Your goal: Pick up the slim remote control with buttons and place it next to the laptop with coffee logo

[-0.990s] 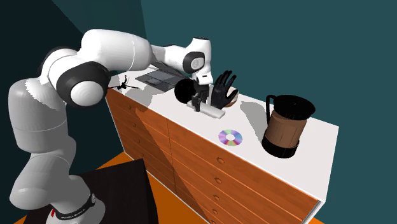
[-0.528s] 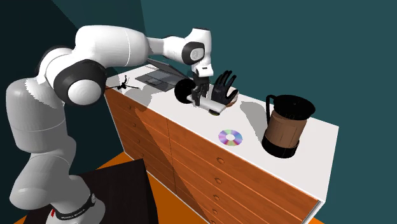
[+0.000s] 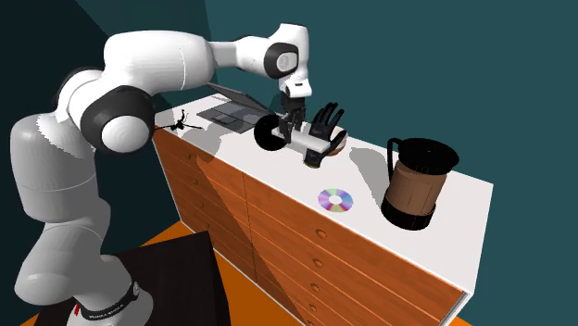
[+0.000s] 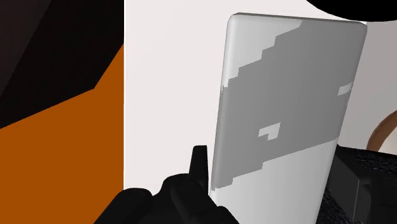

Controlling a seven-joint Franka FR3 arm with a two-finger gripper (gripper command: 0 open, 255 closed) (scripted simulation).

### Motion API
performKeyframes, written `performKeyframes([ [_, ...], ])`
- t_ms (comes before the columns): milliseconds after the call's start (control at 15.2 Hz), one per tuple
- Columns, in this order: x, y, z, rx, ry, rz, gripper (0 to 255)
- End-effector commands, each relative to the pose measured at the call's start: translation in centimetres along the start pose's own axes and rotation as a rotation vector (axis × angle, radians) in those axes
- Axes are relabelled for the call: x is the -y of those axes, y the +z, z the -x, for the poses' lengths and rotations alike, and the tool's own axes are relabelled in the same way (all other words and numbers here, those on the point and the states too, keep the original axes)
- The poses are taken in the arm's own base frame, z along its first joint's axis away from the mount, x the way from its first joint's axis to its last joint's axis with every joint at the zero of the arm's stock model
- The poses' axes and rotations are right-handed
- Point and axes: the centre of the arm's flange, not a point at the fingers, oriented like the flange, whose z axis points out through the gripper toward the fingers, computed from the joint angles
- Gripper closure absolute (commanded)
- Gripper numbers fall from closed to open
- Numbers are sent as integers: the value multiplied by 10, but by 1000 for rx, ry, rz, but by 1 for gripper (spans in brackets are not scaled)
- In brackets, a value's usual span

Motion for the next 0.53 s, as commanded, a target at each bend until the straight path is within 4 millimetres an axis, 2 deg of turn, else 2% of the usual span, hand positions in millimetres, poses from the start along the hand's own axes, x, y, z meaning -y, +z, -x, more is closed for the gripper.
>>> performKeyframes([
  [0, 1, -11, 1, 0, 0, 0, 255],
  [462, 0, -48, 0, 0, 0, 0, 255],
])
